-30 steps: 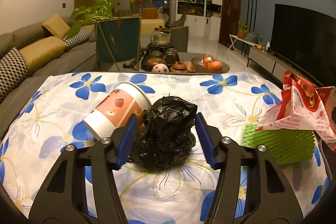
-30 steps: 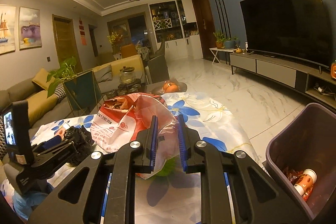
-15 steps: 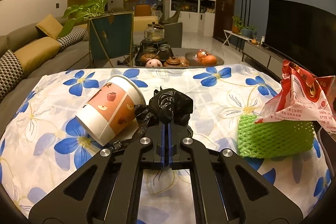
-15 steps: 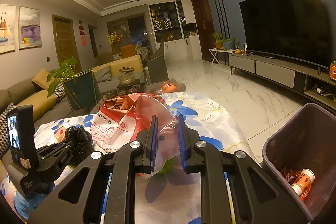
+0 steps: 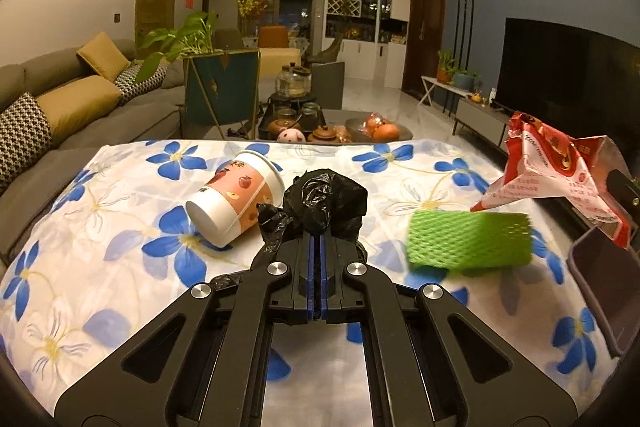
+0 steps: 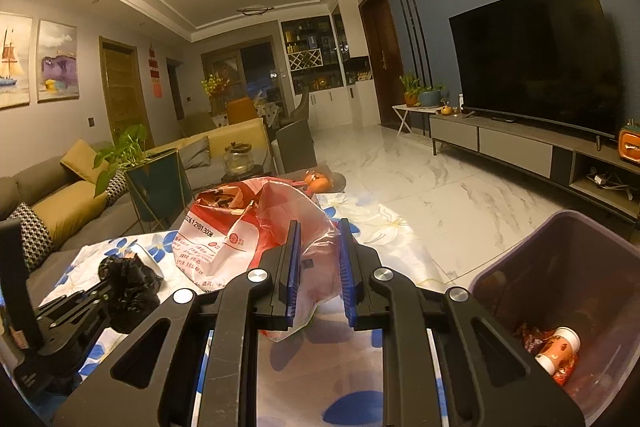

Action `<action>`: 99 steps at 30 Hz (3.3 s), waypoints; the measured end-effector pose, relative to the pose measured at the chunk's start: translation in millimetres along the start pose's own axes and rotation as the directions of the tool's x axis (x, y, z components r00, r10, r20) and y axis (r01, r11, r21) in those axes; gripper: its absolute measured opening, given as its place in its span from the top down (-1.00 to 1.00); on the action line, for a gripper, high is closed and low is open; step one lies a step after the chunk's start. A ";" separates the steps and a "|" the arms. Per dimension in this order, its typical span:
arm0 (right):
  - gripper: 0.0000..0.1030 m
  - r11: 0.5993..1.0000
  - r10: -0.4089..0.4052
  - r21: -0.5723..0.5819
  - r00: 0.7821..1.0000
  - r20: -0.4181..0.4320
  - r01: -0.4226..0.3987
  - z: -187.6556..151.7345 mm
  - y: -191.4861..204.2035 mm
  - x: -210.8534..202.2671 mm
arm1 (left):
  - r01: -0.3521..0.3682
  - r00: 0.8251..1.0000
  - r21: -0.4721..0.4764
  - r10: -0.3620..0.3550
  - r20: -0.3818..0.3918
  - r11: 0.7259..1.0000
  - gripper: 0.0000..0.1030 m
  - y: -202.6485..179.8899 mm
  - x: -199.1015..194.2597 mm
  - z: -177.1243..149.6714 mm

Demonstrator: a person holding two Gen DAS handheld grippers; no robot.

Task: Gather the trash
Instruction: 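Carry the black bag and snack bag over the grey bin with both tools, then open both tools over the grey bin to drop the two bags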

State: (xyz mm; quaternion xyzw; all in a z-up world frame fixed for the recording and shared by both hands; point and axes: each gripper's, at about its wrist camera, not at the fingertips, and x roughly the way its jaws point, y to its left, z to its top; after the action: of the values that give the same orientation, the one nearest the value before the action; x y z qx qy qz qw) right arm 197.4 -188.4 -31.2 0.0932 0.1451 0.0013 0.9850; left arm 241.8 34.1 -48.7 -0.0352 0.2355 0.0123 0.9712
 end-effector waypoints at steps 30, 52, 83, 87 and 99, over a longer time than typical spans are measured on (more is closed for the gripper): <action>0.63 0.984 -0.169 0.065 0.981 0.093 0.163 4.0 -64.5 -87.9 | 0.220 0.970 0.131 -0.230 0.071 0.967 0.98 -119.7 -94.1 2.2; 0.63 0.905 -0.413 0.154 0.905 0.099 0.396 -3.4 -174.8 -124.6 | 0.513 0.848 0.236 -0.529 0.007 0.825 0.98 -277.2 -90.4 -19.9; 0.15 0.886 -0.445 0.178 0.892 0.076 0.427 -0.9 -205.3 -116.8 | 0.618 0.781 0.230 -0.620 -0.074 0.752 -0.21 -299.1 -60.9 -40.9; 0.07 0.885 -0.446 0.183 0.892 0.072 0.428 -1.9 -204.7 -119.6 | 0.601 0.797 0.207 -0.600 -0.072 0.772 -0.40 -285.8 -57.5 -38.8; -0.34 0.906 -0.404 0.163 0.913 0.061 0.391 -8.0 -184.5 -121.1 | 0.484 0.869 0.178 -0.494 0.014 0.857 -0.79 -230.2 -74.8 -33.4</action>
State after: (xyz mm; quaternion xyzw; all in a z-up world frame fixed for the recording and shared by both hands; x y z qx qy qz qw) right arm 74.5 -371.9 -38.1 0.1343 0.1147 -0.2146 0.9606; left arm 169.4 -198.5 -29.6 -0.0112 0.1904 -0.2535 0.9483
